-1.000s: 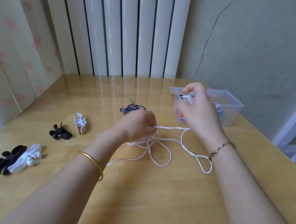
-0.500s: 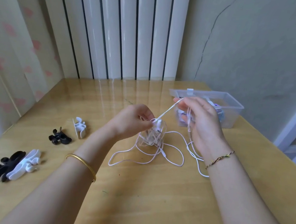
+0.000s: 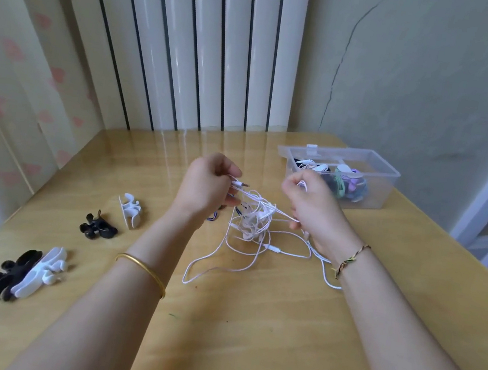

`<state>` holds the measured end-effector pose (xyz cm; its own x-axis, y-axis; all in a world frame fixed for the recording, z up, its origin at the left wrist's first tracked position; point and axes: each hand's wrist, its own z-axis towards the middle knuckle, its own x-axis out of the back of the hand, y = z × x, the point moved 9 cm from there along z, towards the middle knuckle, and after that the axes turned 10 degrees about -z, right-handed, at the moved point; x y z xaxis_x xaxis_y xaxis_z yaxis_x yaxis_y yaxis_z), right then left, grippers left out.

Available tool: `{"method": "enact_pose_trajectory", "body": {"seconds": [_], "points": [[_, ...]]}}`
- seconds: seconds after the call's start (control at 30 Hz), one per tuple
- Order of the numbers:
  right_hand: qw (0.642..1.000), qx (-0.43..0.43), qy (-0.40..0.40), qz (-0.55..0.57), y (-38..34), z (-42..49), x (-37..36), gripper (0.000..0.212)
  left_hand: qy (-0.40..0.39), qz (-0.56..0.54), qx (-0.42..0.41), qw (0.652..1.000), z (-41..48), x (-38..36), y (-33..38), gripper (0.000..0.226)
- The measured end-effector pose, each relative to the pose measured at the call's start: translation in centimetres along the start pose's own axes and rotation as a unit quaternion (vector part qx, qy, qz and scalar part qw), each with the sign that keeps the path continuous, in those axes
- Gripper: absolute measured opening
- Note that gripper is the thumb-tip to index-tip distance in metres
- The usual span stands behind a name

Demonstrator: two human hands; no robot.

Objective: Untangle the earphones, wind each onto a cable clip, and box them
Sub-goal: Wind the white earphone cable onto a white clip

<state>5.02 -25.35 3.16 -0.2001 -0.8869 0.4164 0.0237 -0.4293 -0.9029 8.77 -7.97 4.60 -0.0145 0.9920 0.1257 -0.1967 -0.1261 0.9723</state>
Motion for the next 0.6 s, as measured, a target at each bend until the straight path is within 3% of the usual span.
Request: {"method": "enact_pose_trajectory", "body": {"seconds": [0.23,0.37,0.6], "points": [[0.994,0.034,-0.068,-0.082,-0.7,-0.9,-1.1,0.016,0.075,-0.104,0.056,0.990,0.2,1.3,-1.2,0.030],[0.992,0.064,-0.022,-0.110,-0.5,-0.4,-0.1,0.017,0.085,-0.149,0.087,0.981,0.2,1.7,-2.2,0.033],[0.991,0.085,0.041,-0.099,-0.4,0.2,1.3,0.012,0.027,-0.069,0.173,0.982,-0.9,1.1,-3.7,0.033]]}}
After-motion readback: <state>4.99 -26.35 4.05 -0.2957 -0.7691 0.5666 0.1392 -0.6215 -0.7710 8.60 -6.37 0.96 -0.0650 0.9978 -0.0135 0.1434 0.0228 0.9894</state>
